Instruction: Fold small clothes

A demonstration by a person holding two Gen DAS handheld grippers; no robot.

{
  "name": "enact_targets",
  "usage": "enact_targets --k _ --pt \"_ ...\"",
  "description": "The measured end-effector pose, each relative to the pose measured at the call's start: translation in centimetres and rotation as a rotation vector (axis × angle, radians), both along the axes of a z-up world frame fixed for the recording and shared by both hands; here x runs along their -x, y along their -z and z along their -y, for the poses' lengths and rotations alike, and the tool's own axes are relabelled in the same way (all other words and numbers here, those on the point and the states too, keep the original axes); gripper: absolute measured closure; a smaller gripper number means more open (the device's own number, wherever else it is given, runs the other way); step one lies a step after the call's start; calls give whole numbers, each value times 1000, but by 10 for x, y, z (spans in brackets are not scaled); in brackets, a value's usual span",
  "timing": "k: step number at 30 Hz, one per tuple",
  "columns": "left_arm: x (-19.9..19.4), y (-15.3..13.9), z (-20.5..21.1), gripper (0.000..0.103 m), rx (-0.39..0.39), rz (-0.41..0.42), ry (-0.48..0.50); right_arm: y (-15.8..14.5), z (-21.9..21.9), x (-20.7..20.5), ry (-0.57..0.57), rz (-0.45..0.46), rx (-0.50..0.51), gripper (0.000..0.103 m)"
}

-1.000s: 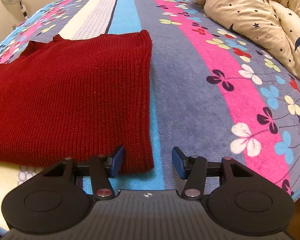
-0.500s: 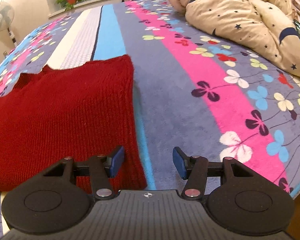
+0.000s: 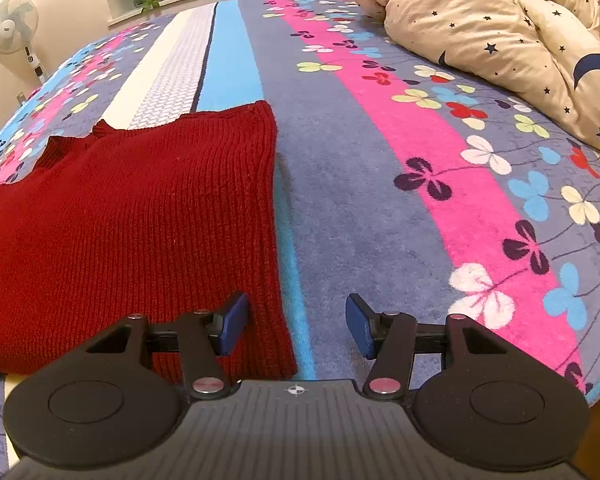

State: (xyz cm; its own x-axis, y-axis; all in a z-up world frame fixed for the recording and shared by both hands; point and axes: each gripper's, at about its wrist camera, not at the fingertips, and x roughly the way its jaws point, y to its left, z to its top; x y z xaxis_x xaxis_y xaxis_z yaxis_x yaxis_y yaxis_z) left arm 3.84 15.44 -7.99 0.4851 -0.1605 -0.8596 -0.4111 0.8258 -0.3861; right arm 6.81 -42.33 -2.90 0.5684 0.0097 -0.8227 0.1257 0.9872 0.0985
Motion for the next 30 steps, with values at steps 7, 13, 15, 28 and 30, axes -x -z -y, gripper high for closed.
enact_targets --k 7,13,15,28,30 --pt "-1 3 -1 15 24 -3 -34 -3 -1 -1 6 8 -3 47" --pt "20 10 -20 18 209 3 -231 -10 9 -3 69 33 -33 47" --pt "16 9 -17 29 169 10 -216 -12 14 -4 92 46 -45 47" --pt "-17 -97 91 89 -403 235 -51 -26 69 5 344 146 -83 47" --pt "-14 -125 170 89 -580 425 163 -30 82 11 399 187 -75 47"
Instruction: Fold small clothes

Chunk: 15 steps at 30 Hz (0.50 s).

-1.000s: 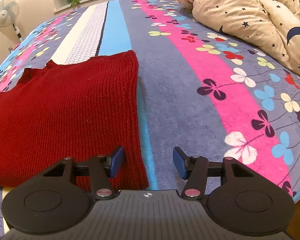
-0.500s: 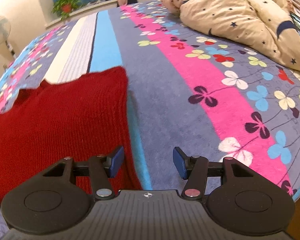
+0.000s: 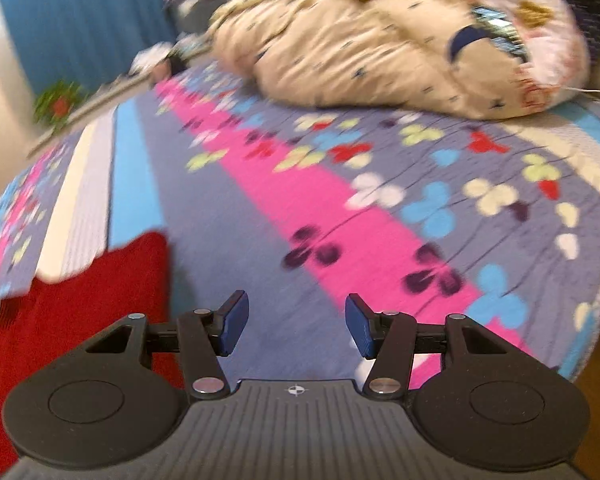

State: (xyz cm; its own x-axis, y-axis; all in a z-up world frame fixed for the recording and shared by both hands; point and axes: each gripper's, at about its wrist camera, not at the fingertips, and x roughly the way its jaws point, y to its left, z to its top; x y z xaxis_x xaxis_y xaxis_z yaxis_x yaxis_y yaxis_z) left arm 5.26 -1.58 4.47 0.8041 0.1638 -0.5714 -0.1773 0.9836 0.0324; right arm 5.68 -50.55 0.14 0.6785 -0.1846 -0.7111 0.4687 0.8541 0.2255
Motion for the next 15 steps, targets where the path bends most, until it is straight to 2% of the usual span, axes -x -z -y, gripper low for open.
enact_targets --k 2,4,5,6,8,9,10,12,13,14,15 --pt "7 -1 72 90 -88 39 221 -5 11 6 50 41 11 48" --pt "22 18 141 90 -177 44 446 -9 20 11 95 93 12 48" --pt "30 34 170 90 -212 21 559 -11 25 14 111 122 10 48" --pt "36 57 199 90 -238 -38 688 -13 29 18 126 156 9 48" --pt "42 101 232 89 -193 -178 833 -17 35 23 135 215 7 48" --pt "44 120 243 87 -178 -248 883 -17 38 24 123 235 -8 48" --pt "47 132 249 83 -184 -279 912 -16 41 23 98 242 -37 48" --pt "61 135 252 71 -229 -196 951 -9 43 20 34 238 -114 48" --pt "65 129 249 56 -224 -163 979 -6 42 18 -6 232 -149 47" --pt "66 120 242 44 -183 -163 1010 -2 39 13 -59 218 -183 46" --pt "64 111 233 42 -141 -167 1020 2 34 8 -118 196 -213 44"
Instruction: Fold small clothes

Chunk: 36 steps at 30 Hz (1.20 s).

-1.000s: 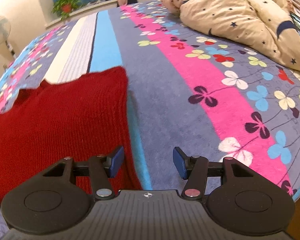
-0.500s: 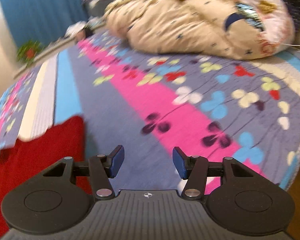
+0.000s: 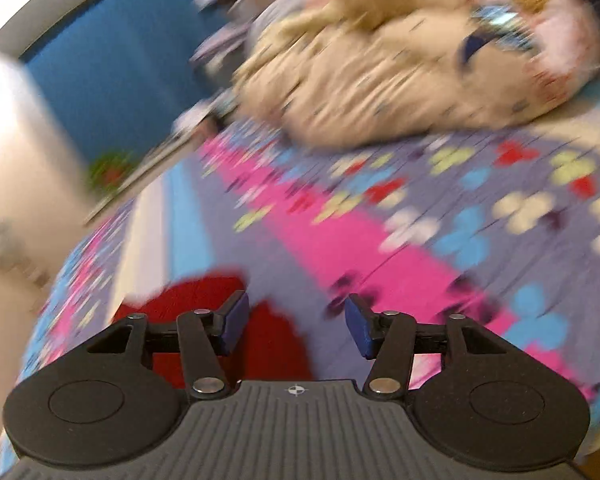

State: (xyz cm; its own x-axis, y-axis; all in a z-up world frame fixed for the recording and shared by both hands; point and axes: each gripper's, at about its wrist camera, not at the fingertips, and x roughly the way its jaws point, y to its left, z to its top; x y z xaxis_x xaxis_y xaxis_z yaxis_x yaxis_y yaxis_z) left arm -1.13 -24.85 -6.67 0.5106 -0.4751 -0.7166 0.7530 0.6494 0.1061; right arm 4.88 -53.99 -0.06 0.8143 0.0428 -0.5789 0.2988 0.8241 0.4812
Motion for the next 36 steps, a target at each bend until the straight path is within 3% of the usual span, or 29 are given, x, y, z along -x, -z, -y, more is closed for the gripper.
enact_targets --k 4,7,9,11,12,13,16,18,20,22,23,24,26,27,28,29,32,36 --pt "1 -41 -45 42 129 -7 -21 19 -32 -23 -211 -134 0 37" --pt "-8 -61 -85 43 178 37 -147 32 -54 -35 -312 -221 12 37" --pt "-21 -59 -107 54 166 27 -254 37 -68 -38 -372 -245 6 37" --pt "-40 -36 -124 70 117 -85 -324 42 -80 -41 -395 -279 49 48" --pt "-44 -23 -125 73 73 -131 -324 43 -82 -42 -399 -274 59 79" --pt "-42 -13 -123 75 33 -126 -323 41 -80 -42 -402 -252 33 85" --pt "-32 -16 -117 74 35 -67 -294 10 -69 -20 -357 -31 -59 89" --pt "-36 -19 -111 75 49 -86 -295 -8 -70 -5 -363 91 -9 89" --pt "-43 -13 -107 74 3 -126 -282 12 -64 -15 -308 -52 -12 89" --pt "-45 -7 -105 73 -22 -147 -246 56 -47 -30 -231 -297 -123 83" --pt "-46 -12 -103 68 -30 -147 -230 64 -41 -32 -200 -325 -172 82" --pt "-49 -17 -103 64 -32 -164 -216 60 -40 -33 -203 -309 -168 78" --pt "-56 -30 -109 44 24 -193 -188 43 -46 -30 -226 -252 -77 55" --pt "-57 -35 -115 40 54 -175 -189 38 -49 -28 -209 -234 -37 43" --pt "-62 -45 -120 32 80 -138 -198 37 -48 -28 -192 -228 -19 36" --pt "-67 -52 -124 24 98 -112 -215 38 -46 -30 -177 -228 -19 34" --pt "-104 -67 -142 16 182 -101 -332 48 -37 -41 -149 -246 -83 23" --pt "-161 -59 -159 11 274 -246 -499 67 -36 -48 -148 -307 -114 14"
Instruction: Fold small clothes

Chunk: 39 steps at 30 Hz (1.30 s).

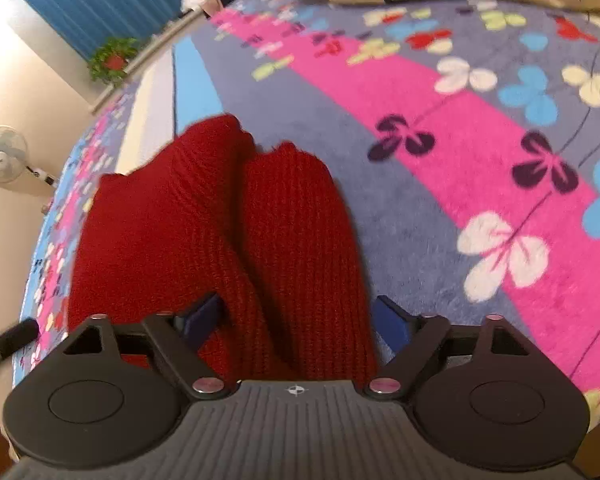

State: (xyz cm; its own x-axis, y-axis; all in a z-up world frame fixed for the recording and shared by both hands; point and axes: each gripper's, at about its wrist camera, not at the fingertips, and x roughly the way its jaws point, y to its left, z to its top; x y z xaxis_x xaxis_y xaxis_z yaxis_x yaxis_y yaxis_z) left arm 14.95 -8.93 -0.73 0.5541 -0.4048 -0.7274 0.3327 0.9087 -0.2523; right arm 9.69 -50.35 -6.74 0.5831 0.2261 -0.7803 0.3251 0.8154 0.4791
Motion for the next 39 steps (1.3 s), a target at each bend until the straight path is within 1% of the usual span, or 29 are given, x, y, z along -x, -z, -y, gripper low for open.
enact_targets --k 1,3,5,7,9,11,15,17,20,21,22,23,24,25,26,27,29,31,34,37,39 --pt "-11 6 -3 11 22 -39 -26 4 0 -3 8 -16 -4 10" --pt "-35 20 -8 11 66 -117 -82 8 3 -1 23 -36 -23 8" --pt "-51 32 -14 10 81 -161 -126 10 4 3 31 -42 -46 8" --pt "-64 45 -19 4 132 -192 -147 12 4 0 27 -43 -53 8" --pt "-75 58 -20 4 199 -253 -136 13 4 -2 21 -40 -58 8" --pt "-87 70 -18 1 251 -310 -136 13 5 -2 17 -39 -69 8" --pt "-103 95 -17 0 316 -365 -130 14 5 -4 11 -33 -90 8" --pt "-110 104 -19 0 345 -376 -122 14 6 -5 8 -28 -94 8" --pt "-115 107 -19 1 351 -368 -108 13 5 -7 2 -12 -106 11" --pt "-116 106 -18 2 341 -364 -114 12 4 -8 -3 -2 -111 15" --pt "-116 104 -16 5 327 -356 -119 10 3 -9 -6 12 -116 24" --pt "-117 101 -13 11 313 -346 -123 9 2 -10 -8 29 -118 29" --pt "-116 96 -11 15 298 -327 -123 6 0 -10 -10 50 -119 44" --pt "-115 91 -9 23 289 -305 -117 3 -2 -10 -14 73 -125 58" --pt "-114 86 -8 26 278 -283 -110 0 -4 -11 -15 93 -125 60" --pt "-112 81 -7 32 271 -268 -103 -3 -7 -11 -13 105 -107 64" --pt "-110 70 -6 36 259 -235 -94 -9 -15 -12 -3 126 -69 68" --pt "-108 59 -6 38 262 -205 -95 -14 -20 -14 17 146 -54 71" --pt "-106 38 -15 38 262 -135 -96 -19 -28 -18 31 180 -46 74" --pt "-106 16 -35 38 233 -63 -93 -23 -50 -28 -13 223 -22 75" --pt "-105 5 -59 38 212 -30 -104 -25 -69 -36 -64 248 -13 76"
